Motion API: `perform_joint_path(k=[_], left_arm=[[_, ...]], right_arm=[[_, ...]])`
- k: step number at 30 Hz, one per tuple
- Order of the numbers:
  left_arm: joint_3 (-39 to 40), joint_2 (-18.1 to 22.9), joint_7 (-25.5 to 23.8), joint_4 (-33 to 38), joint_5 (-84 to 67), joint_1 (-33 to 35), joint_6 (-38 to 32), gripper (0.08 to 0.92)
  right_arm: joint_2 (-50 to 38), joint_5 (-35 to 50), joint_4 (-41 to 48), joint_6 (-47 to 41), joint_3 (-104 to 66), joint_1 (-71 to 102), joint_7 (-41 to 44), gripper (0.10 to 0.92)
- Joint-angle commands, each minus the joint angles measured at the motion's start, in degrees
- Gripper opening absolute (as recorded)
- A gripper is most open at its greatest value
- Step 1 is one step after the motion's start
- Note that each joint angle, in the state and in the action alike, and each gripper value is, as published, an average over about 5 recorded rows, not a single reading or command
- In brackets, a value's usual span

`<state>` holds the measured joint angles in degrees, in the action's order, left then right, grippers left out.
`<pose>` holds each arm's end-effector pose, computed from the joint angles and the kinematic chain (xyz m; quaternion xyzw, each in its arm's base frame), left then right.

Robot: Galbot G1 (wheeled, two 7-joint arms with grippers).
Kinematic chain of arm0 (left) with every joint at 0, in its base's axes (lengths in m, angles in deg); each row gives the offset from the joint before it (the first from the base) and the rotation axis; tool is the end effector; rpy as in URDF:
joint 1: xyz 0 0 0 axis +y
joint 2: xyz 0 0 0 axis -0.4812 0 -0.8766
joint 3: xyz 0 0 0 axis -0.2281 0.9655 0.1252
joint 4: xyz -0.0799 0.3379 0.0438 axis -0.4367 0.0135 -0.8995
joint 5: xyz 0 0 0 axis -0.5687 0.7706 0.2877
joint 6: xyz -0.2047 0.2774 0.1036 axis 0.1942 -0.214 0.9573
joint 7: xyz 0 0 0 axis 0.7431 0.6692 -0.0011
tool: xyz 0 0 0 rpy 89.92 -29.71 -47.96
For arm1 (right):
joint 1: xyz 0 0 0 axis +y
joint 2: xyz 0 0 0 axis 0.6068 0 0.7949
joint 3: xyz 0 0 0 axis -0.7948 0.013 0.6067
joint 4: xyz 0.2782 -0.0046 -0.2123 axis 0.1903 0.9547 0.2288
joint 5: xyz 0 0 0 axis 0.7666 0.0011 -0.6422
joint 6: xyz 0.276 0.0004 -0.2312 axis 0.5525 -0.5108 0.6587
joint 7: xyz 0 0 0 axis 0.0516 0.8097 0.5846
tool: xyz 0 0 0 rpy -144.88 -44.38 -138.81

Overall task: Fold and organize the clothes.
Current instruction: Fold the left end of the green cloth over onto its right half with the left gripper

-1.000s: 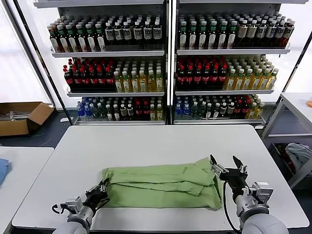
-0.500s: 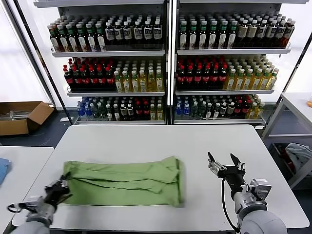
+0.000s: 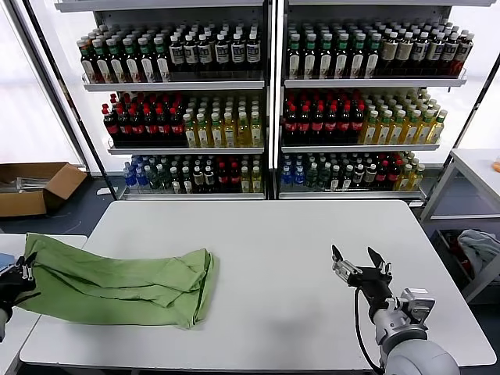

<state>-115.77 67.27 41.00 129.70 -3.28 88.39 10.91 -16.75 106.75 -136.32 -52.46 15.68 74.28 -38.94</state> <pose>0.2255 0.2887 -0.2276 0.0870 -0.9706 -0.1741 0.1416 0.2074 -0.0376 -0.1842 0.0168 -0.9896 -0.0671 0.1262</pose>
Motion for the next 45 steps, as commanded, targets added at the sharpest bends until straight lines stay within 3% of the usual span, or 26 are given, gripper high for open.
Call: perform_joint_path(k=[1, 19, 45], left_arm=[[9.23, 3.42, -0.71, 3.06, 2.43, -1.02, 2.33, 0.105], [27.78, 13.71, 3.17, 12.14, 1.83, -5.81, 10.55, 0.105], [33.26, 16.52, 4.11, 10.94, 2.34, -11.94, 13.36, 0.105]], right_arm=[[0.11, -0.02, -0.37, 0.09, -0.3, 1.44, -0.07, 0.823], [1.54, -1.26, -1.99, 0.63, -2.3, 5.53, -0.12, 0.823], [3.07, -3.86, -1.73, 1.89, -1.11, 8.7, 0.14, 0.823]])
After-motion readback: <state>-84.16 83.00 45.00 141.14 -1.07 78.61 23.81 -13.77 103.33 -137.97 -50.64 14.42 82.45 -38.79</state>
